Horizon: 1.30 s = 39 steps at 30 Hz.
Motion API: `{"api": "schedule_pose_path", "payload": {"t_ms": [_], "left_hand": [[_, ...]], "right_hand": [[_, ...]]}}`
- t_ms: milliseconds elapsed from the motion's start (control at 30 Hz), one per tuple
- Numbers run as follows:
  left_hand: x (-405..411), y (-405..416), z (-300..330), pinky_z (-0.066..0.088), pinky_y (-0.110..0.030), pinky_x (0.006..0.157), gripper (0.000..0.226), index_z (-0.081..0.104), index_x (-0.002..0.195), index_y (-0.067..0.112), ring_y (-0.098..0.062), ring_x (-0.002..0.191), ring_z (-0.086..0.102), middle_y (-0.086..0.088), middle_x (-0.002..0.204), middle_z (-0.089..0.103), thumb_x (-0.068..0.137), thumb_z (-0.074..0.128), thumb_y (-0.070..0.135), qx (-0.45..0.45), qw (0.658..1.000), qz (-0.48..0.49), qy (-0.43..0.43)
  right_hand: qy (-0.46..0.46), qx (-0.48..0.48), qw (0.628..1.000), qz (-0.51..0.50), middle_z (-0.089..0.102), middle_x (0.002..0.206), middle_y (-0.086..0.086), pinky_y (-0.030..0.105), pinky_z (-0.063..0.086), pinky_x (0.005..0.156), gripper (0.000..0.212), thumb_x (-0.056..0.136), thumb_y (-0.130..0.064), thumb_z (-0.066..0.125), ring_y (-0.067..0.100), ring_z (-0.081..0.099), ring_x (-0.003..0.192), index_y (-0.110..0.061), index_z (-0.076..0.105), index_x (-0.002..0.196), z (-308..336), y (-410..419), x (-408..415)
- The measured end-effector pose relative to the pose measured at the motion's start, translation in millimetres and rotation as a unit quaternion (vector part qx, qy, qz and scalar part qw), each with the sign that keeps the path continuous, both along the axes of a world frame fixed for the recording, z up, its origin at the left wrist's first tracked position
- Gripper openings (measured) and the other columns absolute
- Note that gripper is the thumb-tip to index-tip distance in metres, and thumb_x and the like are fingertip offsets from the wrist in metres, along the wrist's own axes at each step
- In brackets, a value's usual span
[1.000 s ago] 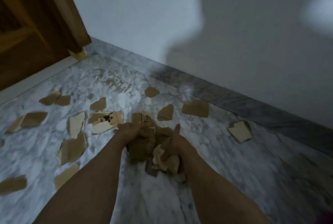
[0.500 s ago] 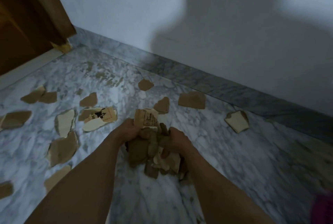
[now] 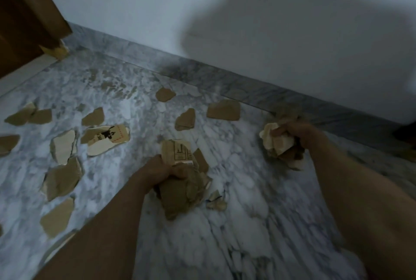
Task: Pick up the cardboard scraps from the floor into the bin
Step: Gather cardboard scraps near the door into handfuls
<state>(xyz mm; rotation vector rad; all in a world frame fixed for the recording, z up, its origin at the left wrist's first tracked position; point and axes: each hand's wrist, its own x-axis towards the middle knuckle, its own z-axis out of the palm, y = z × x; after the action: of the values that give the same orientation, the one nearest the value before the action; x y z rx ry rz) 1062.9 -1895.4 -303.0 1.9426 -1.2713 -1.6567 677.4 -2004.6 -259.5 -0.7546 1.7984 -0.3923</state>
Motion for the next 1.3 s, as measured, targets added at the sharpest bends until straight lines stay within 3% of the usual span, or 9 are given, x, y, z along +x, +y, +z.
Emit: {"api": "schedule_pose_path", "payload": {"t_ms": [67, 167, 267, 400, 567, 733, 833, 1100, 1300], "left_hand": [[-7.1, 1.7, -19.2, 0.058, -0.041, 0.091, 0.108, 0.059, 0.127, 0.018, -0.022, 0.109, 0.064, -0.001, 0.123, 0.066, 0.033, 0.097, 0.056, -0.008, 0.996, -0.030, -0.083], [-13.7, 4.5, -32.8, 0.049, -0.041, 0.100, 0.127, 0.052, 0.132, 0.012, -0.031, 0.121, 0.053, -0.010, 0.134, 0.056, 0.026, 0.082, 0.075, 0.012, 0.971, -0.044, -0.233], [-30.4, 11.1, -19.3, 0.046, -0.037, 0.089, 0.105, 0.047, 0.135, 0.010, -0.034, 0.124, 0.045, -0.016, 0.140, 0.045, 0.051, 0.087, 0.058, 0.024, 0.969, -0.034, -0.245], [-33.5, 7.6, -14.0, 0.051, -0.028, 0.072, 0.074, 0.062, 0.119, 0.019, -0.022, 0.101, 0.058, -0.004, 0.120, 0.064, 0.053, 0.091, 0.035, -0.023, 0.986, -0.018, -0.163], [-18.1, 18.5, -10.8, 0.054, -0.028, 0.075, 0.060, 0.070, 0.118, 0.021, -0.017, 0.096, 0.064, 0.001, 0.110, 0.070, 0.062, 0.092, 0.023, -0.014, 0.997, 0.012, -0.078], [22.7, 36.5, 7.8, 0.059, -0.043, 0.088, 0.080, 0.072, 0.116, 0.019, -0.027, 0.103, 0.070, -0.006, 0.109, 0.076, 0.040, 0.094, 0.025, 0.005, 0.995, 0.094, 0.023], [49.9, 40.5, 20.6, 0.059, -0.045, 0.089, 0.075, 0.074, 0.113, 0.018, -0.028, 0.102, 0.071, -0.005, 0.107, 0.077, 0.040, 0.092, 0.022, -0.010, 0.996, 0.087, 0.028], [63.1, 37.9, 23.4, 0.048, -0.040, 0.101, 0.100, 0.057, 0.124, 0.019, -0.031, 0.119, 0.051, -0.007, 0.115, 0.056, 0.031, 0.079, 0.051, -0.036, 0.980, -0.043, -0.193], [64.9, 23.3, -5.5, 0.052, -0.044, 0.095, 0.124, 0.019, 0.151, 0.008, -0.039, 0.129, 0.042, -0.019, 0.142, 0.031, 0.056, 0.097, 0.028, 0.023, 0.982, 0.021, -0.186]], "right_hand": [[0.052, 0.027, 0.998, 0.030, 0.055, 0.139, 0.018, 0.051, 0.050, 0.097, 0.079, 0.069, -0.017, 0.090, 0.039, 0.056, 0.117, -0.001, 0.054, 0.138, -24.7, -6.6, -5.4], [0.177, 0.037, 0.979, 0.095, 0.016, 0.163, 0.017, 0.057, 0.038, 0.111, 0.142, 0.050, -0.033, 0.099, 0.042, 0.026, 0.145, -0.007, 0.010, 0.159, -47.6, -2.2, -0.9], [0.210, -0.005, 0.973, 0.092, -0.010, 0.165, 0.018, 0.054, 0.030, 0.116, 0.135, 0.070, -0.029, 0.091, 0.039, 0.001, 0.152, -0.009, -0.009, 0.158, -42.0, 2.6, 6.6], [0.171, -0.081, 0.978, 0.088, 0.031, 0.157, 0.020, 0.051, 0.046, 0.104, 0.119, 0.065, -0.014, 0.092, 0.039, 0.037, 0.139, -0.005, 0.015, 0.155, -35.3, 3.3, 17.5], [0.048, -0.109, 0.989, 0.092, 0.037, 0.155, 0.013, 0.047, 0.047, 0.102, 0.115, 0.066, -0.010, 0.091, 0.036, 0.044, 0.136, -0.005, 0.020, 0.156, -26.9, 21.3, 50.0], [-0.043, -0.108, 0.977, 0.181, 0.059, 0.134, 0.004, 0.040, 0.052, 0.089, 0.094, 0.061, -0.008, 0.094, 0.028, 0.059, 0.114, -0.012, 0.045, 0.141, -11.8, 30.7, 95.0], [-0.003, -0.117, 0.950, 0.291, 0.051, 0.143, 0.004, 0.039, 0.051, 0.094, 0.103, 0.061, -0.015, 0.094, 0.029, 0.053, 0.126, -0.016, 0.039, 0.148, -7.4, 35.5, 129.8], [0.122, -0.105, 0.830, 0.534, 0.028, 0.161, 0.009, 0.040, 0.039, 0.111, 0.122, 0.065, -0.024, 0.092, 0.030, 0.036, 0.143, -0.020, 0.014, 0.159, -18.8, 39.5, 223.7], [0.194, -0.128, 0.824, 0.517, 0.025, 0.151, 0.019, 0.048, 0.038, 0.106, 0.088, 0.077, -0.022, 0.081, 0.039, 0.029, 0.138, -0.014, 0.028, 0.146, -54.5, 47.5, 254.4]]}}
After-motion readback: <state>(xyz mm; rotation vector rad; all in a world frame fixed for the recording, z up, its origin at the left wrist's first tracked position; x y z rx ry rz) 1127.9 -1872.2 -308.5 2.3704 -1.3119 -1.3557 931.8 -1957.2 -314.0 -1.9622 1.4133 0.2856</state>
